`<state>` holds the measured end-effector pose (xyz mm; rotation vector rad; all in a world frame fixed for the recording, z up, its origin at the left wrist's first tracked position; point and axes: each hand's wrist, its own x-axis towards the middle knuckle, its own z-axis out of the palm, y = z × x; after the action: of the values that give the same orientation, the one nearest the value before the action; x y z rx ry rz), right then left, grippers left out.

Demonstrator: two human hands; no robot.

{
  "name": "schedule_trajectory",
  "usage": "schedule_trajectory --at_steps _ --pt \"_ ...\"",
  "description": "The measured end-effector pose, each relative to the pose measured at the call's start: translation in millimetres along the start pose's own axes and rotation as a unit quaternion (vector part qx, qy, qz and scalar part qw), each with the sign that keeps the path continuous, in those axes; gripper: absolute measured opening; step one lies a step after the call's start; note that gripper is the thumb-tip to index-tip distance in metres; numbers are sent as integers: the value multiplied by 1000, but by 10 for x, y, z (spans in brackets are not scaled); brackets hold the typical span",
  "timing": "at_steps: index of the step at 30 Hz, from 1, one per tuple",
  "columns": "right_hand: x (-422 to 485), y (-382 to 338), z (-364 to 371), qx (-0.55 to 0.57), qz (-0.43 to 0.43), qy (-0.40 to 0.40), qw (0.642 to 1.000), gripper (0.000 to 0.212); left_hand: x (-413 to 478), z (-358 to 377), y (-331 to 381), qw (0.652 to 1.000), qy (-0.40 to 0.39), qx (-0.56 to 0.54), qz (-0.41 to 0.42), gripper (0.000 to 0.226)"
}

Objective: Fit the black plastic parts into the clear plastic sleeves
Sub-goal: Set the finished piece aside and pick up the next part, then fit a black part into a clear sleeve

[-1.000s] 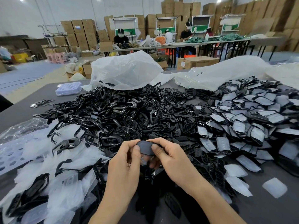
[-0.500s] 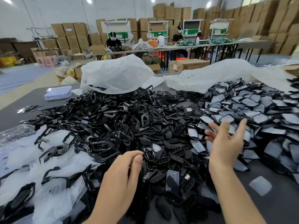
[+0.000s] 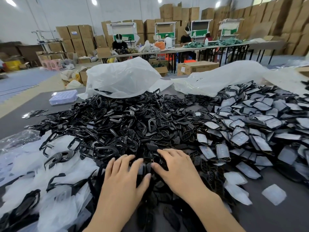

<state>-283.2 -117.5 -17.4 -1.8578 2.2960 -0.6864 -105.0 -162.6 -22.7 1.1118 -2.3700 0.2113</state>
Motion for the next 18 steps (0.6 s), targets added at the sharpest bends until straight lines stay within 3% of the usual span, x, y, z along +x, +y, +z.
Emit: schedule_trajectory --at_steps 5,11,18 --pt "34 22 -2 64 25 22 997 49 -10 48 -7 1000 24 -1 5 41" --pt "11 14 -35 128 29 52 990 6 -5 29 7 1000 19 -14 4 39" --pt "2 10 -197 351 83 132 923 6 3 -34 54 996 31 -75 -21 15"
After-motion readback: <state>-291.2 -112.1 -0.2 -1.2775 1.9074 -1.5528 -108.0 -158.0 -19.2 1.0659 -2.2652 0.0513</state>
